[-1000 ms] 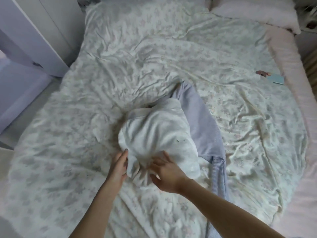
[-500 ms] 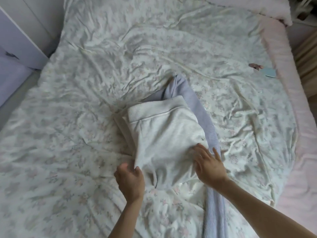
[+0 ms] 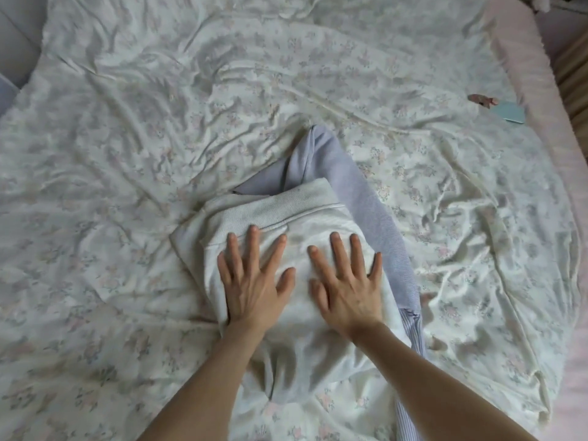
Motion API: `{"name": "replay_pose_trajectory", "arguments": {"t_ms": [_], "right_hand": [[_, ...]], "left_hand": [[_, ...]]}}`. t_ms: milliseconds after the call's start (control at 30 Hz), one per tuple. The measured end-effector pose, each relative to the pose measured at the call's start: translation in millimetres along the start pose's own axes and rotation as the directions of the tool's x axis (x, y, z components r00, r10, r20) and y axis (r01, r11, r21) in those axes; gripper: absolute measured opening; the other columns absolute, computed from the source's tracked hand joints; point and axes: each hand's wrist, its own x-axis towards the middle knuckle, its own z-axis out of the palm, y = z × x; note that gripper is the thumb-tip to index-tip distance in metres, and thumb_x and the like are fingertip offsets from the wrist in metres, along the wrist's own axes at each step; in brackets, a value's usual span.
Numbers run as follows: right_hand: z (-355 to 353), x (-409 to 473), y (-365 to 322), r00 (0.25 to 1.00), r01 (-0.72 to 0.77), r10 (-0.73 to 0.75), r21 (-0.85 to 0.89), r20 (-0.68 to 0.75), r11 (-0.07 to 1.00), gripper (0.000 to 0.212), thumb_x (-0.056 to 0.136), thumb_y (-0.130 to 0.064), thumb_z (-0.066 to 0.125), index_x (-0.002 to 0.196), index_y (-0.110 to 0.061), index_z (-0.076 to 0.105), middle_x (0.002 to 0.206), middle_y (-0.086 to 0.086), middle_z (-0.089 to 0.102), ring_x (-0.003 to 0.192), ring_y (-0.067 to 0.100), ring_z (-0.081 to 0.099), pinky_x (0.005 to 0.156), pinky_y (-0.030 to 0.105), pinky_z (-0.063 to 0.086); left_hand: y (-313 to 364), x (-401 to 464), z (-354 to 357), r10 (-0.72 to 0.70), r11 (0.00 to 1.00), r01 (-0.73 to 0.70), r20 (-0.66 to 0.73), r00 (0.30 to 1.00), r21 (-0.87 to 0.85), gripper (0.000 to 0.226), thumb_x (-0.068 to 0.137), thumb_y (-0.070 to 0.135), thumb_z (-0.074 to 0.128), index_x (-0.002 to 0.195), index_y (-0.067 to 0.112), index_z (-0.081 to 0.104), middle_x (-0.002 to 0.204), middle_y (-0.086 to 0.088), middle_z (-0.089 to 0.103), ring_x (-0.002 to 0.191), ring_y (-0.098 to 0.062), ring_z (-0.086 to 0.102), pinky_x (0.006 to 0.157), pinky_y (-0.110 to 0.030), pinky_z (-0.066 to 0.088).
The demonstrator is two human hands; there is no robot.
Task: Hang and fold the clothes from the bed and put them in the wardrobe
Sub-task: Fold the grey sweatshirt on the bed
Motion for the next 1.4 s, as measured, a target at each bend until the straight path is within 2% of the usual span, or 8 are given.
{"name": "replay_pose_trajectory", "arguments": {"t_ms": [433, 667, 900, 1133, 1200, 1267, 1333, 1400], "right_hand": [[61.2, 22.5, 19.9, 0.985, 0.093, -0.088, 0.028, -0.151, 0.995, 0.058, 0.086, -0.048, 0.032, 0.143, -0.037, 0.028, 0.150, 0.006, 0.023, 0.138, 0.041, 0.019, 0.104, 0.067, 0.020], [38.4, 5.8, 9.8, 0.996, 0.047, -0.045, 0.021, -0.071, 0.999, 0.055, 0.090, -0.046, 0.030, 0.143, -0.033, 0.033, 0.154, 0.010, 0.024, 0.139, 0.042, 0.018, 0.103, 0.068, 0.019], [27.9, -53.9, 11.8, 0.985, 0.063, -0.046, -0.099, 0.165, 0.993, 0.064, 0.089, -0.056, 0.028, 0.148, -0.033, 0.021, 0.156, 0.014, 0.015, 0.141, 0.042, 0.015, 0.101, 0.072, 0.018], [21.7, -55.0, 11.2, 0.911, 0.068, 0.007, -0.167, 0.412, 0.984, 0.066, 0.080, -0.063, -0.004, 0.128, -0.043, -0.043, 0.137, 0.004, -0.053, 0.132, 0.032, -0.041, 0.102, 0.072, -0.008], [12.0, -54.3, 12.8, 0.924, 0.076, -0.053, -0.046, 0.378, 0.996, 0.070, 0.081, -0.063, 0.009, 0.138, -0.045, -0.027, 0.147, 0.002, -0.041, 0.138, 0.031, -0.031, 0.103, 0.071, -0.002], [1.6, -52.4, 16.4, 0.971, 0.002, -0.041, 0.168, 0.234, 0.986, 0.068, 0.082, -0.059, 0.025, 0.144, -0.042, 0.003, 0.159, 0.002, -0.003, 0.145, 0.029, -0.005, 0.105, 0.068, 0.014], [-8.2, -42.1, 23.0, 0.988, -0.149, 0.117, 0.397, 0.103, 0.906, 0.071, 0.080, -0.055, 0.038, 0.144, -0.032, 0.021, 0.153, 0.007, 0.022, 0.141, 0.030, 0.018, 0.106, 0.059, 0.028], [-14.2, -24.3, 29.9, 0.951, -0.306, 0.279, 0.539, 0.133, 0.785, 0.076, 0.082, -0.051, 0.054, 0.147, -0.029, 0.021, 0.149, 0.011, 0.026, 0.134, 0.033, 0.031, 0.106, 0.053, 0.033]], "left_hand": [[-12.7, 4.8, 64.8, 0.028, 0.998, -0.035, -0.154, 0.988, -0.047, 0.060, 0.094, 0.054, 0.023, 0.150, 0.034, 0.012, 0.154, -0.017, 0.019, 0.141, -0.046, 0.014, 0.111, -0.060, 0.017], [0.2, -17.1, 31.0, -0.031, 0.997, 0.035, 0.052, 0.998, -0.073, 0.067, 0.091, 0.057, 0.030, 0.149, 0.027, 0.016, 0.156, -0.020, 0.015, 0.142, -0.043, 0.010, 0.111, -0.062, 0.014], [0.2, -124.0, 8.9, 0.113, 0.993, -0.114, 0.296, 0.949, -0.016, 0.087, 0.077, 0.080, 0.030, 0.148, 0.032, 0.020, 0.156, -0.013, 0.019, 0.141, -0.039, 0.021, 0.113, -0.055, 0.016], [-8.3, -116.1, 8.0, 0.074, 0.997, -0.080, 0.498, 0.864, -0.009, 0.090, 0.069, 0.079, 0.033, 0.145, 0.032, 0.023, 0.154, -0.012, 0.027, 0.141, -0.033, 0.023, 0.110, -0.053, 0.015], [-10.1, -115.8, 0.8, 0.122, 0.992, -0.097, 0.438, 0.890, -0.078, 0.085, 0.070, 0.074, 0.040, 0.142, 0.030, 0.033, 0.152, -0.013, 0.031, 0.139, -0.033, 0.024, 0.109, -0.053, 0.017], [-15.9, -114.2, -11.4, 0.094, 0.983, -0.041, 0.292, 0.952, -0.181, 0.069, 0.075, 0.062, 0.048, 0.133, 0.024, 0.049, 0.146, -0.014, 0.040, 0.132, -0.034, 0.033, 0.104, -0.053, 0.031], [-16.9, -105.8, -26.9, -0.174, 0.937, 0.209, 0.146, 0.974, -0.281, 0.065, 0.078, 0.054, 0.055, 0.133, 0.019, 0.050, 0.143, -0.015, 0.039, 0.127, -0.034, 0.036, 0.098, -0.052, 0.035], [-15.1, -91.8, -33.3, -0.482, 0.730, 0.509, 0.186, 0.856, -0.455, 0.082, 0.079, 0.045, 0.067, 0.146, 0.016, 0.030, 0.150, -0.014, 0.026, 0.136, -0.030, 0.024, 0.108, -0.051, 0.027]]}}
